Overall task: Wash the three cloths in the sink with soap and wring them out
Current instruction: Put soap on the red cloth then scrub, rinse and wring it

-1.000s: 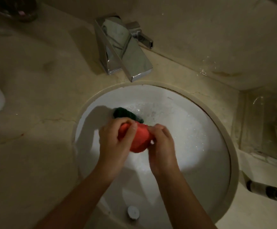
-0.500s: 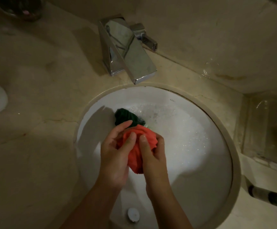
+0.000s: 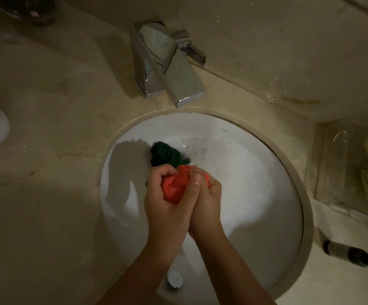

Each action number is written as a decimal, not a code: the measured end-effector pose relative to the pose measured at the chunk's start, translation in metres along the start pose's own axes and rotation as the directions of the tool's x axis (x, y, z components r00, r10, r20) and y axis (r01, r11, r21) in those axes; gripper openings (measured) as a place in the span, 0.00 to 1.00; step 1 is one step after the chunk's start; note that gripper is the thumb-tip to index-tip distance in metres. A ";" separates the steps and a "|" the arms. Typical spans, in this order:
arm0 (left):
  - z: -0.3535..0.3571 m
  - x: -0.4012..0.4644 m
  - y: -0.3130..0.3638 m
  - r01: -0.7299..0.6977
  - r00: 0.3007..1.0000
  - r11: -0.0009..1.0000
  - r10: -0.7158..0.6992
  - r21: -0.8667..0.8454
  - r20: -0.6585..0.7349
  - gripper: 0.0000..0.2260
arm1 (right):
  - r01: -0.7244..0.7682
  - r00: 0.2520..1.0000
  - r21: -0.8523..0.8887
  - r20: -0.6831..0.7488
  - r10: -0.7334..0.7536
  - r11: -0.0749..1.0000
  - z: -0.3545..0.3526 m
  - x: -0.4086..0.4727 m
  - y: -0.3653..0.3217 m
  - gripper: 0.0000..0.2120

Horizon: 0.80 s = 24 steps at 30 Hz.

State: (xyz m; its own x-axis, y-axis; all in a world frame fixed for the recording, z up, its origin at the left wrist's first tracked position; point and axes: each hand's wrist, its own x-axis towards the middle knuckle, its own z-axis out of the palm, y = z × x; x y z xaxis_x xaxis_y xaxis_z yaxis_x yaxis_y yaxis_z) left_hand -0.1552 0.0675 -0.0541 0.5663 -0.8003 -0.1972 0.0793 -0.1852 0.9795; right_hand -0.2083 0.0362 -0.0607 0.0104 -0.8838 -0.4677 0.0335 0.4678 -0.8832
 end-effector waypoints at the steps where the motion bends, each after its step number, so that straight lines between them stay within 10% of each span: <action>1: -0.004 0.003 -0.001 -0.055 0.998 0.998 0.054 0.036 0.021 0.10 | 0.045 0.999 -0.016 0.009 -0.045 0.999 0.001 -0.003 0.004 0.21; 5: -0.008 0.014 -0.013 -0.232 0.969 0.951 0.208 0.205 0.135 0.15 | 0.156 0.988 -0.068 0.010 -0.156 0.985 0.001 -0.009 0.010 0.14; 8: 0.005 0.023 -0.016 0.122 0.991 0.986 -0.127 0.111 0.039 0.19 | 0.248 0.962 -0.227 -0.058 -0.267 0.942 0.001 0.002 0.016 0.15; 11: 0.011 0.033 -0.017 0.589 0.806 0.803 -0.574 -0.096 0.146 0.19 | 0.334 0.904 -0.474 -0.084 -0.419 0.815 0.003 0.010 0.021 0.15; 14: 0.005 0.040 -0.018 0.627 0.778 0.761 -0.601 -0.167 0.180 0.06 | 0.344 0.845 -0.601 -0.137 -0.517 0.721 -0.001 0.014 0.019 0.08; 18: -0.014 0.040 -0.015 0.735 0.671 0.618 -0.604 -0.278 0.431 0.24 | 0.596 0.728 -0.556 0.070 -0.682 0.579 -0.011 0.008 0.025 0.05; 24: -0.012 0.041 -0.010 0.529 0.849 0.761 -0.481 -0.375 0.219 0.23 | 0.594 0.783 -0.443 0.124 -0.610 0.672 -0.012 -0.012 0.033 0.18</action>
State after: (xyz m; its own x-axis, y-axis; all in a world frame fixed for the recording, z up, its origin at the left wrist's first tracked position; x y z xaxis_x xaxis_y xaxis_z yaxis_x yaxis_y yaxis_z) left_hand -0.1224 0.0433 -0.0718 0.2627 -0.7149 -0.6480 0.6676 -0.3502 0.6570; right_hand -0.2198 0.0624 -0.0848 0.1113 -0.9779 0.1771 -0.4137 -0.2076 -0.8864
